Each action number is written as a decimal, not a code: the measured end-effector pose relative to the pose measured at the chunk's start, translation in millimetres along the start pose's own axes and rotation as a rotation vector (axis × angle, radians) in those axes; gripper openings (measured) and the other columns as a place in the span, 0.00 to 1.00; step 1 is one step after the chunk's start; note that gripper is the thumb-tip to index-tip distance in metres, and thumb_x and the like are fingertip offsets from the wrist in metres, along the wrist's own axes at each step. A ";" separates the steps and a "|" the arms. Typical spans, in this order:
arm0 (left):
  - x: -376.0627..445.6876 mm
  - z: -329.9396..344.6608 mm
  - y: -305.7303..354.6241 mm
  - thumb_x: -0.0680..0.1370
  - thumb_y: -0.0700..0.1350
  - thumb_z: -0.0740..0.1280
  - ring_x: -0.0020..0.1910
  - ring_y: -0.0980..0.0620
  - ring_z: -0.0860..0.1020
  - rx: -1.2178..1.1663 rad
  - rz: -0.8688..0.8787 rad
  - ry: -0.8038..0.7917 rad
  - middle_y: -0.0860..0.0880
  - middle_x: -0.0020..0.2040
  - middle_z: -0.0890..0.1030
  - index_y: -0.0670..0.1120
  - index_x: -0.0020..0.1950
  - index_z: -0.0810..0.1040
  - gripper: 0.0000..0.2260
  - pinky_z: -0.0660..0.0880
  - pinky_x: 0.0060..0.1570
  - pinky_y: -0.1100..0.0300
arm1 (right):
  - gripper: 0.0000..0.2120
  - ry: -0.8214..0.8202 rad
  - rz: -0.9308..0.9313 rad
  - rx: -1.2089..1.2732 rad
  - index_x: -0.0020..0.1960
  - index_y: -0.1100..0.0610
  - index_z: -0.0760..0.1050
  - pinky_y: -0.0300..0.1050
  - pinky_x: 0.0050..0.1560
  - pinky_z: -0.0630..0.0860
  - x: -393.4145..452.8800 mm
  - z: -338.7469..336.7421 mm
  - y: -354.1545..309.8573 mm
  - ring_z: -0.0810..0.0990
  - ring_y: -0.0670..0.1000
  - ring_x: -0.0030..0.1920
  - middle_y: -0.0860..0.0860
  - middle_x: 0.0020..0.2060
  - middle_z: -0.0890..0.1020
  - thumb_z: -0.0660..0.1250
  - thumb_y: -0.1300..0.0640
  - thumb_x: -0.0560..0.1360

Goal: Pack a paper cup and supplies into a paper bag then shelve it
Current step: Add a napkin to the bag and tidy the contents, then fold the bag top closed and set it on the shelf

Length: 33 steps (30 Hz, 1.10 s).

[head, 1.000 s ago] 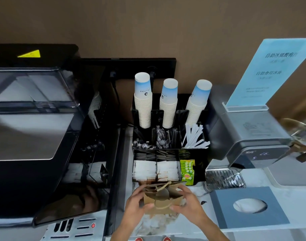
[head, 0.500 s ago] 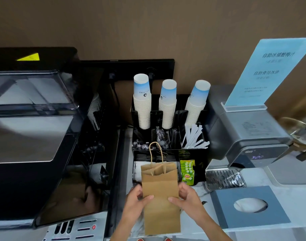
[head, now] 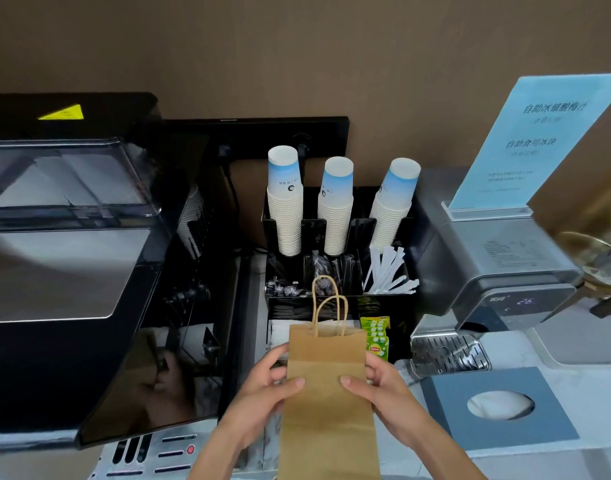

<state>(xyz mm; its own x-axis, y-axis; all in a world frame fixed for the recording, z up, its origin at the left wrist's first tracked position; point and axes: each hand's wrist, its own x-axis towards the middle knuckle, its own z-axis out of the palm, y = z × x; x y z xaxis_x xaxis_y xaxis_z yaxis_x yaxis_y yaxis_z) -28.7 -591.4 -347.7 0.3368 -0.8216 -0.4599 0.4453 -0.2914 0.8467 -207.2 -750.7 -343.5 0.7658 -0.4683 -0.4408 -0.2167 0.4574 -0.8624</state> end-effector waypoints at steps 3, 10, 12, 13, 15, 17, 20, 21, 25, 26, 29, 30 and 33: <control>-9.9 2.2 9.3 0.76 0.39 0.72 0.41 0.53 0.84 0.076 -0.004 0.010 0.43 0.54 0.87 0.56 0.60 0.79 0.17 0.75 0.30 0.65 | 0.15 -0.033 -0.003 0.030 0.60 0.57 0.80 0.53 0.50 0.83 -7.2 2.0 -3.5 0.85 0.63 0.54 0.62 0.54 0.85 0.71 0.67 0.75; -24.2 -0.1 8.7 0.77 0.25 0.60 0.35 0.55 0.82 0.165 0.004 0.057 0.42 0.49 0.88 0.44 0.45 0.86 0.19 0.72 0.29 0.67 | 0.14 -0.023 -0.028 -0.058 0.46 0.62 0.86 0.44 0.43 0.82 -16.4 0.0 -3.9 0.85 0.56 0.45 0.60 0.47 0.86 0.66 0.76 0.73; -27.1 0.3 12.7 0.79 0.27 0.58 0.39 0.48 0.81 0.149 0.012 0.053 0.35 0.49 0.85 0.43 0.47 0.86 0.19 0.74 0.35 0.60 | 0.12 -0.074 -0.056 -0.041 0.49 0.61 0.85 0.42 0.47 0.80 -21.3 -1.5 -9.0 0.84 0.52 0.49 0.56 0.48 0.86 0.66 0.72 0.73; -27.2 -1.0 14.9 0.79 0.28 0.57 0.42 0.44 0.79 0.137 0.012 0.054 0.31 0.48 0.83 0.41 0.48 0.86 0.19 0.74 0.38 0.56 | 0.13 -0.110 -0.066 -0.030 0.51 0.62 0.85 0.44 0.51 0.79 -23.2 -3.6 -12.4 0.82 0.53 0.52 0.56 0.49 0.85 0.64 0.70 0.71; -31.0 -1.8 24.2 0.80 0.29 0.54 0.41 0.45 0.80 0.095 0.027 0.040 0.34 0.40 0.83 0.38 0.45 0.85 0.19 0.75 0.39 0.57 | 0.21 -0.193 -0.053 -0.001 0.55 0.67 0.82 0.56 0.60 0.74 -24.9 -8.3 -21.0 0.79 0.60 0.58 0.63 0.56 0.82 0.59 0.66 0.66; -36.0 2.9 35.0 0.80 0.33 0.56 0.34 0.54 0.81 0.061 0.039 0.004 0.46 0.34 0.83 0.39 0.42 0.85 0.18 0.77 0.35 0.64 | 0.24 -0.220 -0.032 0.030 0.56 0.70 0.81 0.61 0.62 0.72 -26.7 -9.2 -29.7 0.78 0.63 0.59 0.69 0.59 0.80 0.56 0.63 0.67; -45.0 17.9 54.0 0.78 0.46 0.69 0.39 0.52 0.79 0.222 0.105 0.004 0.45 0.39 0.83 0.45 0.47 0.83 0.05 0.75 0.37 0.67 | 0.15 -0.135 -0.091 -0.113 0.54 0.62 0.85 0.56 0.54 0.75 -32.1 -2.0 -37.9 0.81 0.61 0.54 0.61 0.55 0.85 0.66 0.53 0.76; -46.2 21.0 57.7 0.76 0.45 0.73 0.39 0.50 0.79 0.267 0.149 0.020 0.42 0.40 0.83 0.48 0.48 0.82 0.04 0.76 0.38 0.65 | 0.12 -0.096 -0.140 -0.209 0.54 0.58 0.86 0.53 0.53 0.76 -33.7 0.7 -40.7 0.81 0.61 0.52 0.58 0.53 0.86 0.71 0.51 0.76; -49.8 33.0 89.1 0.72 0.37 0.77 0.44 0.45 0.86 0.269 0.243 0.097 0.41 0.43 0.88 0.53 0.55 0.81 0.17 0.83 0.45 0.58 | 0.13 -0.077 -0.293 -0.311 0.57 0.51 0.83 0.64 0.53 0.80 -40.8 9.7 -72.8 0.82 0.68 0.49 0.55 0.50 0.87 0.74 0.54 0.73; -50.6 35.6 98.9 0.72 0.36 0.76 0.43 0.47 0.86 0.322 0.271 0.123 0.44 0.42 0.88 0.53 0.52 0.83 0.15 0.82 0.43 0.60 | 0.17 -0.132 -0.299 -0.308 0.61 0.49 0.80 0.59 0.49 0.82 -43.9 10.4 -87.5 0.85 0.63 0.47 0.55 0.49 0.87 0.75 0.56 0.73; -51.5 47.0 124.9 0.71 0.35 0.76 0.38 0.54 0.86 0.548 0.343 0.170 0.50 0.37 0.88 0.53 0.41 0.85 0.11 0.80 0.38 0.62 | 0.27 -0.237 -0.219 -0.553 0.67 0.44 0.71 0.36 0.37 0.76 -45.7 15.1 -130.8 0.82 0.45 0.37 0.48 0.37 0.86 0.76 0.57 0.72; -51.4 52.8 131.4 0.71 0.36 0.76 0.38 0.53 0.86 0.606 0.366 0.172 0.50 0.36 0.88 0.53 0.39 0.85 0.11 0.81 0.38 0.58 | 0.24 -0.247 -0.186 -0.658 0.65 0.45 0.72 0.34 0.36 0.74 -42.8 19.5 -145.8 0.80 0.42 0.34 0.45 0.33 0.85 0.75 0.54 0.73; -52.8 70.4 144.9 0.70 0.42 0.78 0.41 0.41 0.84 0.757 0.433 0.142 0.44 0.37 0.86 0.54 0.40 0.85 0.07 0.82 0.45 0.45 | 0.08 -0.410 -0.122 -0.968 0.39 0.46 0.78 0.36 0.30 0.65 -32.1 41.9 -186.4 0.68 0.41 0.24 0.41 0.21 0.75 0.71 0.51 0.77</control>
<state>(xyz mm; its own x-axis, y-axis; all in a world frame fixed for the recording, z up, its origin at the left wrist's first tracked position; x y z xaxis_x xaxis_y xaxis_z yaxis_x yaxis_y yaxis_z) -40.4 -624.8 -182.0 0.4711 -0.8810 -0.0444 -0.3974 -0.2569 0.8809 -166.0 -789.3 -158.2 0.9217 -0.0969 -0.3757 -0.3764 -0.4581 -0.8053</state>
